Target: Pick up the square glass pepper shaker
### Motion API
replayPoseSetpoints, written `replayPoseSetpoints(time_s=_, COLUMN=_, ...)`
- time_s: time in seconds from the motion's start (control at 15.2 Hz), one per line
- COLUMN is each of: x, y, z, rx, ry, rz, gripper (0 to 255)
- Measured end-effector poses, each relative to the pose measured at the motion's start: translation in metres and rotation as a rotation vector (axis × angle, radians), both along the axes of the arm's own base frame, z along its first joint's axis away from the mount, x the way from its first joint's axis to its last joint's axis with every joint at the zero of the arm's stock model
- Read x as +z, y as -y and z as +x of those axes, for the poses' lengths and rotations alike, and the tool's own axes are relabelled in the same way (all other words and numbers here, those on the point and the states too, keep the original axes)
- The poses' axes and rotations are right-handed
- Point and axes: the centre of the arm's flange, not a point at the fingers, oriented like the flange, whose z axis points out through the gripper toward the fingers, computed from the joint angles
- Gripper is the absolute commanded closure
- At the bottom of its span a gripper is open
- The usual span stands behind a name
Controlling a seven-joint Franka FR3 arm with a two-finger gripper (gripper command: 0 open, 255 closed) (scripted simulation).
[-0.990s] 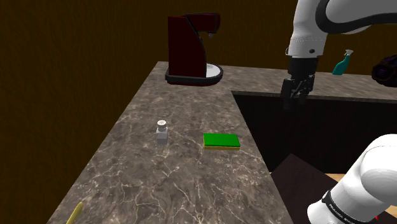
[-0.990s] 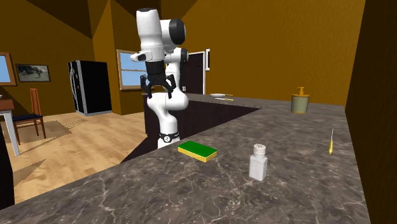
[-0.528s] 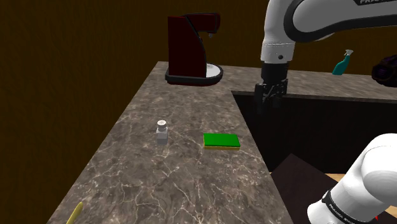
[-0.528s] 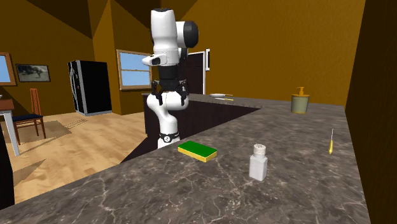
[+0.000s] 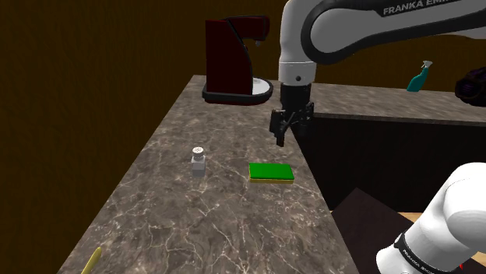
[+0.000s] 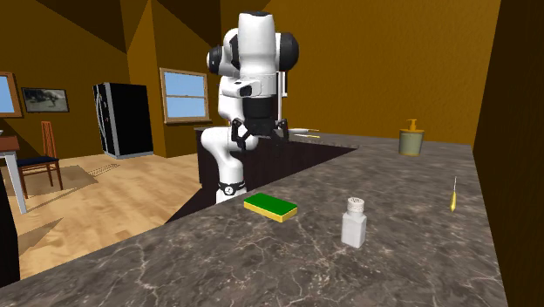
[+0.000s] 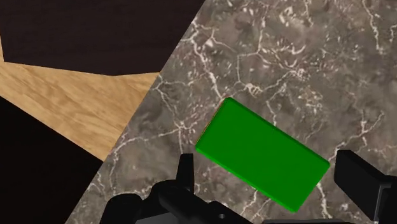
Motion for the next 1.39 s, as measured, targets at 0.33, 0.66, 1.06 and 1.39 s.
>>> replayPoseSetpoints(time_s=0.33, x=-0.014, y=-0.054, z=0.033, rx=0.024, ry=0.015, rz=-0.007, gripper=0)
replayPoseSetpoints(time_s=0.66, x=-0.028, y=-0.103, z=0.065, rx=0.048, ry=0.03, rz=-0.013, gripper=0)
replayPoseSetpoints(time_s=1.06, x=-0.048, y=-0.173, z=0.111, rx=0.078, ry=0.05, rz=-0.02, gripper=0)
replayPoseSetpoints(time_s=1.39, x=-0.066, y=-0.209, z=0.131, rx=0.093, ry=0.06, rz=-0.024, gripper=0)
